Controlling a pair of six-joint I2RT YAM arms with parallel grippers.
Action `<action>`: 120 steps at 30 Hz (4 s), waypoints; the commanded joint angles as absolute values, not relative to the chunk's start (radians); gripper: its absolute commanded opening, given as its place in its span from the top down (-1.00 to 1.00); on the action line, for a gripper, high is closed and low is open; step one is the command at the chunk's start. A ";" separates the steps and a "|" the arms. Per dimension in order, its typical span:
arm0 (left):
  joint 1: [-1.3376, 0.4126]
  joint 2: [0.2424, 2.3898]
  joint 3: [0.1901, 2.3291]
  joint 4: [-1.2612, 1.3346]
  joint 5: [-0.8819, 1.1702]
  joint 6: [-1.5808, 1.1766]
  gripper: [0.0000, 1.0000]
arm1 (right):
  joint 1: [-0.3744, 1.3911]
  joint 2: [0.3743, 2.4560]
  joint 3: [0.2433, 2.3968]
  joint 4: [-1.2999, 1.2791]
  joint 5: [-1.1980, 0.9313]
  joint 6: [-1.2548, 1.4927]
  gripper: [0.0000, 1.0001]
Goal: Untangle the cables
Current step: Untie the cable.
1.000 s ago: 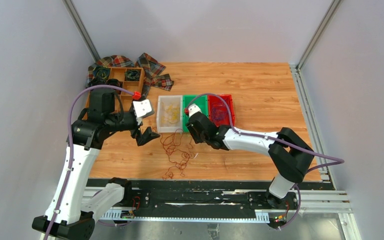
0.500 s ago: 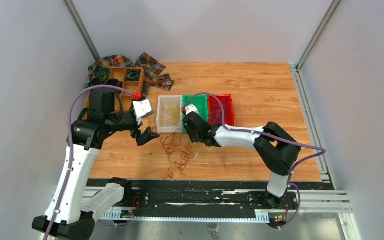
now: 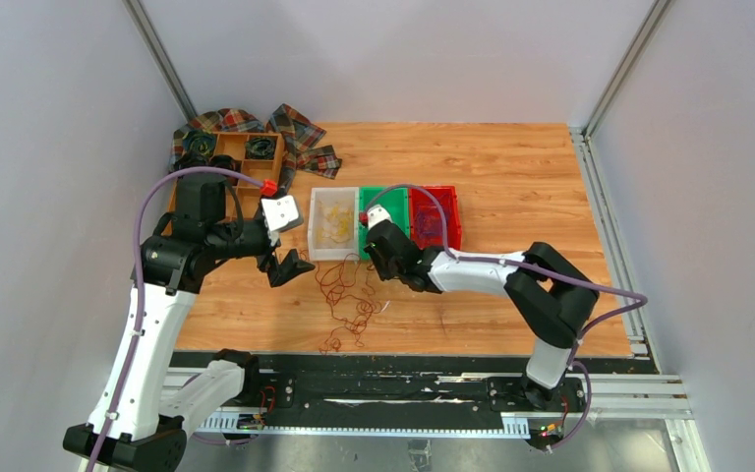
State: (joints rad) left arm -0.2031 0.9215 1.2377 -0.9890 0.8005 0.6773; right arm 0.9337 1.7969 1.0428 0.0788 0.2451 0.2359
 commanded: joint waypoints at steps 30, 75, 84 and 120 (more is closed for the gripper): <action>-0.258 1.094 1.302 -0.973 0.999 0.624 -0.81 | 1.023 1.244 1.099 0.297 -0.231 0.265 0.99; -0.267 0.947 1.478 -0.969 0.876 0.428 0.99 | 1.095 1.111 1.017 0.357 -0.045 0.017 -0.28; -0.267 0.979 1.562 -0.970 0.895 0.347 0.99 | 1.095 1.256 1.017 0.638 -0.211 0.112 -0.29; -0.267 1.048 1.973 -0.730 0.855 0.021 0.99 | 1.085 1.471 0.863 0.708 -0.100 0.141 0.99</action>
State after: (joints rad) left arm -0.2642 1.0657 1.9522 -0.8227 0.9104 0.0620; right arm 1.0866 1.5253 0.9073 0.6983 -0.1455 0.1200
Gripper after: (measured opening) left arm 0.017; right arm 0.011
